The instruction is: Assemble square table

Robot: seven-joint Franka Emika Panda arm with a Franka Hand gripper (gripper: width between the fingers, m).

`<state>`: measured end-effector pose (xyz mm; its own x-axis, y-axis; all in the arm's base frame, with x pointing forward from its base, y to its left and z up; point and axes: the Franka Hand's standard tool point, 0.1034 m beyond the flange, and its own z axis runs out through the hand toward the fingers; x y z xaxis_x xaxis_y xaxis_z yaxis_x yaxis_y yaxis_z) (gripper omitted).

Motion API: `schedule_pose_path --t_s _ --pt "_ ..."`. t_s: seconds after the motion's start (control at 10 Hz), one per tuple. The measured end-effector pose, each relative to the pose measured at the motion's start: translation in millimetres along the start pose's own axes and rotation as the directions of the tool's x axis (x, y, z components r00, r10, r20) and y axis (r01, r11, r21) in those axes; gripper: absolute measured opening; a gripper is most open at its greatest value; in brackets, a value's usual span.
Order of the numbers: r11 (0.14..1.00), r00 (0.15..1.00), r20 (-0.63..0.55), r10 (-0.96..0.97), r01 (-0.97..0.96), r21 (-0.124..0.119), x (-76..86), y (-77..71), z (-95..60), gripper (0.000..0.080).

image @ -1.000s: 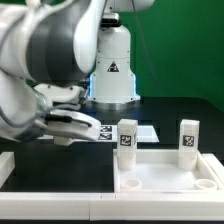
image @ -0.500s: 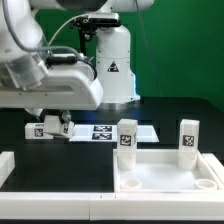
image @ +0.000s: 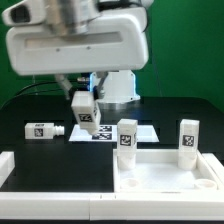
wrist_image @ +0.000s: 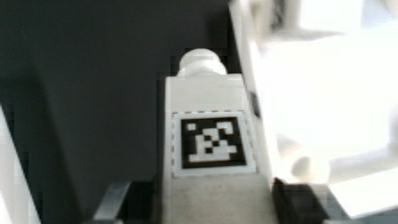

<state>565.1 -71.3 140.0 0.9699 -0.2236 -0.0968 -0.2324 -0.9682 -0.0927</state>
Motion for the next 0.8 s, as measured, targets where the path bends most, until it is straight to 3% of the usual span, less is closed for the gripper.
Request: schedule_pose_path --t_s 0.1,0.3,0.4,0.5,0.6,0.7,0.8 --pt "1.000 0.996 -0.089 0.003 -0.005 -0.016 9.7 5.4 -0.2 0.0285" --pt "0.999 0.976 -0.218 0.002 -0.011 -0.038 12.2 3.0 -1.2 0.0285" --pt "0.999 0.941 -0.338 -0.002 -0.014 -0.043 21.2 -22.0 -10.8 0.0285" --pt "0.999 0.912 -0.410 -0.033 0.022 -0.031 24.7 -52.7 -21.1 0.0285" --pt "1.000 0.861 -0.508 -0.007 0.007 -0.002 30.6 -77.2 -31.8 0.0285" --pt "0.998 0.833 -0.550 0.052 -0.030 0.049 26.8 -104.3 -32.4 0.0285" --pt "0.996 0.808 -0.584 0.078 -0.042 0.076 21.4 -123.1 -28.6 0.0286"
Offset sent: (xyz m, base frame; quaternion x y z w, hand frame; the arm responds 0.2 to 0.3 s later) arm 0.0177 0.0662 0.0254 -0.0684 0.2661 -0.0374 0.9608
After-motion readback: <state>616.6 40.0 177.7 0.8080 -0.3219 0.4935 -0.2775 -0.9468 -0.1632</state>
